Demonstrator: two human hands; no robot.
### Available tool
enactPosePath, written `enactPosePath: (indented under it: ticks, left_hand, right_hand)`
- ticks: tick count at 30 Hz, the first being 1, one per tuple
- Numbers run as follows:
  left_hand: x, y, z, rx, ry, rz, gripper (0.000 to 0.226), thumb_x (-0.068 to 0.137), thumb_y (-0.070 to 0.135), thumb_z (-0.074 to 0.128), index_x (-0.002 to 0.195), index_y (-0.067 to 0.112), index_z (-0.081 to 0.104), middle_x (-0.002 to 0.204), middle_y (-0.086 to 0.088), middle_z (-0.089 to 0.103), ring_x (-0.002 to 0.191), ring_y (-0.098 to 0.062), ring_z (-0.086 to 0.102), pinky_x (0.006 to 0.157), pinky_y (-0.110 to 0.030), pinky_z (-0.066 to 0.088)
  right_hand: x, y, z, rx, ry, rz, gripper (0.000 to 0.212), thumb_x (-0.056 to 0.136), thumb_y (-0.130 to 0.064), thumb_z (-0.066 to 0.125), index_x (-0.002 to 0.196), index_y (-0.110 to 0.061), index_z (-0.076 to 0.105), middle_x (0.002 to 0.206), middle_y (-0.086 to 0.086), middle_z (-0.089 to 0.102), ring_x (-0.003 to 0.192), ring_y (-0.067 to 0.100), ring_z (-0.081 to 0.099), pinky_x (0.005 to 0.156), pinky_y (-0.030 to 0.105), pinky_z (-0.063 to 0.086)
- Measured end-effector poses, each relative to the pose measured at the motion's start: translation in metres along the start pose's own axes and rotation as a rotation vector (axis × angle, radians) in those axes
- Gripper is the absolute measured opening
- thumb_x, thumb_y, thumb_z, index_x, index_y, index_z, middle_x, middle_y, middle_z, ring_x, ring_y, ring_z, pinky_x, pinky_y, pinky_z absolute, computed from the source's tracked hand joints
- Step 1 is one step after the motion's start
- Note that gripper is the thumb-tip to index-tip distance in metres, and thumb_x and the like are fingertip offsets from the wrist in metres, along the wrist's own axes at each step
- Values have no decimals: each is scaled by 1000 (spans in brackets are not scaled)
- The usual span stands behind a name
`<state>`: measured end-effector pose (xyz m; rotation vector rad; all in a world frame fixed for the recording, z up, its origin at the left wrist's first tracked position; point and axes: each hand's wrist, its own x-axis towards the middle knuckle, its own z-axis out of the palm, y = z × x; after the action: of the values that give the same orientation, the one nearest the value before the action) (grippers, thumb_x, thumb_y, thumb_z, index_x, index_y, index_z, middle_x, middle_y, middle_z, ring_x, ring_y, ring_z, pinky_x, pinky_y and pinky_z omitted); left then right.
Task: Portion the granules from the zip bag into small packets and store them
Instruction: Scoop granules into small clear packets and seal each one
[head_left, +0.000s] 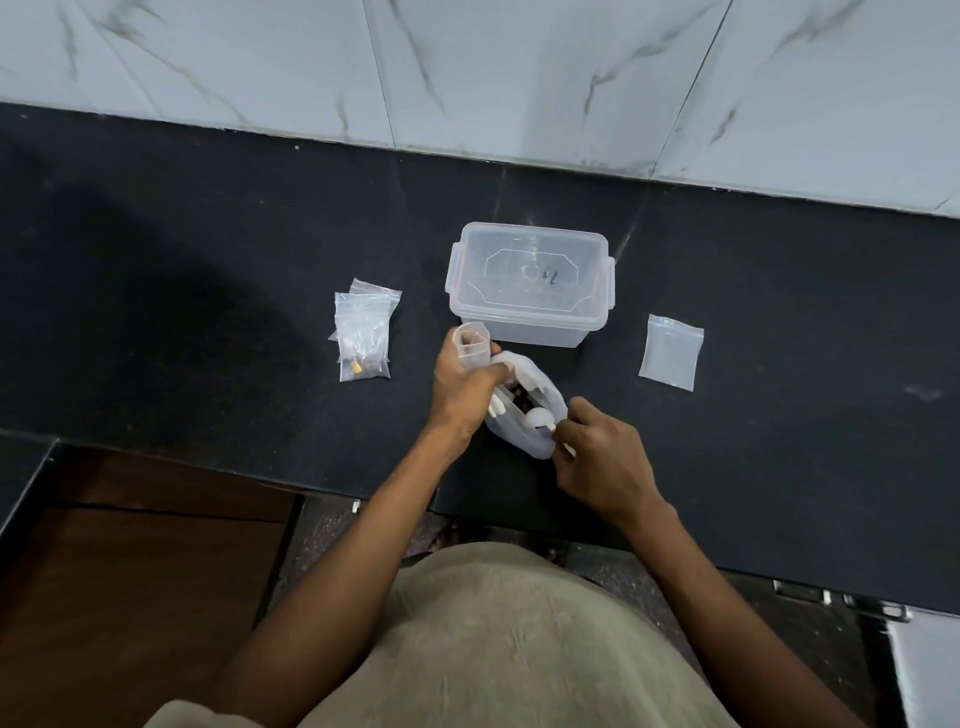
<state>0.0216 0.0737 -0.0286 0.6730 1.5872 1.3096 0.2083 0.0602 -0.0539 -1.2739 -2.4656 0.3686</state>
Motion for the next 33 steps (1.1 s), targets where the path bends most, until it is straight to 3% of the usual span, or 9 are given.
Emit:
enactPosePath:
  ticks: [3,6,11,15,19,22,26,29,33]
  left_hand:
    - [1,-3,-1,129,12,-52,37,71,17,71,103,30,56,101,-5,67,93,-25,68,82,-38,58]
    - [3,-4,-2,216,13,-75,35,80,15,71,111,26,56,105,-2,66,96,-20,65,81,-32,54]
    - [-3,1,0,224,-141,-69,36,61,20,68,97,20,70,98,-8,73,91,-21,69,79,-33,55]
    - [-5,8,0,89,-391,34,30,60,2,64,65,31,70,94,-19,70,89,-24,66,76,-37,56]
    - [-3,3,-4,-330,-536,-53,23,69,-5,63,84,12,59,98,-14,69,95,-24,67,78,-32,56]
    - [4,-3,-7,-433,-393,-159,10,80,5,62,87,12,58,100,-7,72,77,-14,63,68,-27,50]
    - [12,-9,-7,-129,-59,-334,9,98,16,57,96,15,66,86,1,71,54,-8,45,52,-23,34]
    - [8,-15,-5,61,-69,-371,15,94,10,60,85,21,66,56,9,60,51,-8,47,53,-25,36]
    - [7,-20,2,127,-104,-330,19,91,7,64,82,22,72,56,8,61,52,-8,48,51,-23,36]
  right_hand:
    - [0,-1,-2,14,35,10,13,71,4,75,66,-5,67,72,4,51,48,24,46,39,35,42]
    - [1,-3,-2,32,79,-1,16,75,3,73,65,-4,63,73,5,50,48,23,43,40,34,40]
    - [6,-4,0,42,103,17,11,78,2,73,72,-3,65,76,7,52,51,22,45,41,38,44]
    - [9,-4,6,45,65,65,7,79,0,75,78,-2,69,82,10,58,54,24,53,45,40,50]
    - [10,-1,9,57,29,104,3,79,-1,74,79,-2,71,84,10,61,57,26,56,48,42,52]
    - [10,1,9,97,59,151,3,76,0,74,74,-2,72,78,7,57,55,25,54,47,42,50]
    - [8,2,5,198,135,178,7,73,2,79,72,-2,74,72,4,53,54,19,48,47,32,45]
    - [8,0,4,237,176,162,8,75,3,78,74,-3,73,73,4,52,55,20,49,48,33,45]
    - [10,-2,6,248,189,133,8,77,1,77,74,-4,73,74,3,53,56,18,49,49,33,44]
